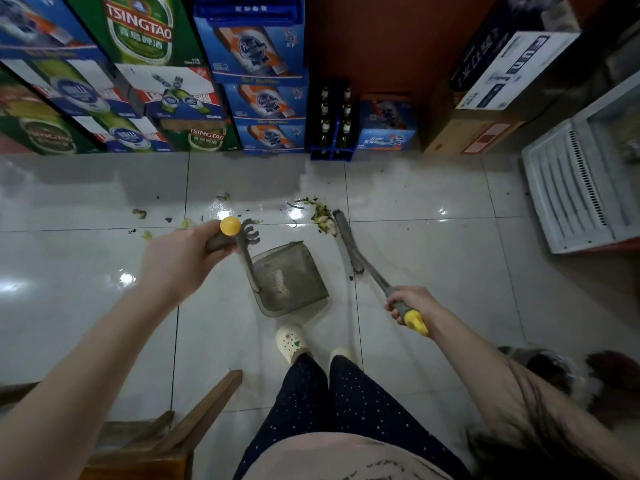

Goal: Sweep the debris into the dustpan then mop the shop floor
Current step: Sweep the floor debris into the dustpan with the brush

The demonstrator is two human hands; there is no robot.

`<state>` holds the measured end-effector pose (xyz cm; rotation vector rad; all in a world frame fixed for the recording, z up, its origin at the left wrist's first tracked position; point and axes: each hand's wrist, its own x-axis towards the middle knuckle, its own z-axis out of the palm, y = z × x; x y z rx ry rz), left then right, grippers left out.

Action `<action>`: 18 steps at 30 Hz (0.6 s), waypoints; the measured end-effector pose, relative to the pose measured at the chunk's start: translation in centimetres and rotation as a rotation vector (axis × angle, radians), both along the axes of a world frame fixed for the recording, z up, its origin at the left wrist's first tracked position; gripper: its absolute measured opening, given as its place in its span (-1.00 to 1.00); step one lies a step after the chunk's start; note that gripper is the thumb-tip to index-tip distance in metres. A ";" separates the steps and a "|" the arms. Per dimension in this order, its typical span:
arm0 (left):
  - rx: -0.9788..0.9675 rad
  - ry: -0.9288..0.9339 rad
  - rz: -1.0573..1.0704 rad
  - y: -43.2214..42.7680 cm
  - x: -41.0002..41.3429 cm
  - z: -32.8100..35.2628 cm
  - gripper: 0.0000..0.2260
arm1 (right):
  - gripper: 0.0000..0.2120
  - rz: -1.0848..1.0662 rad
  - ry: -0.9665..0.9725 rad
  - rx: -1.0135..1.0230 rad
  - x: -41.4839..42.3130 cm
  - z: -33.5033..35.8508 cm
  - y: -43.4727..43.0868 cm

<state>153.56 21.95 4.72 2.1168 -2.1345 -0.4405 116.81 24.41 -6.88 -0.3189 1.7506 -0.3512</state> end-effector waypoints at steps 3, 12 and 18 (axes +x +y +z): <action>-0.002 0.002 0.004 1.0 -1.0 0.4 -0.76 | -0.89 -0.013 -0.003 0.018 -0.6 -0.2 1.7; -0.018 -0.022 0.061 3.9 -2.3 1.0 -0.72 | -0.91 -0.028 -0.034 0.036 -0.6 -2.1 4.3; -0.015 -0.042 0.032 4.6 -2.7 1.0 -0.74 | -0.80 0.020 -0.034 0.004 -0.6 -3.5 3.7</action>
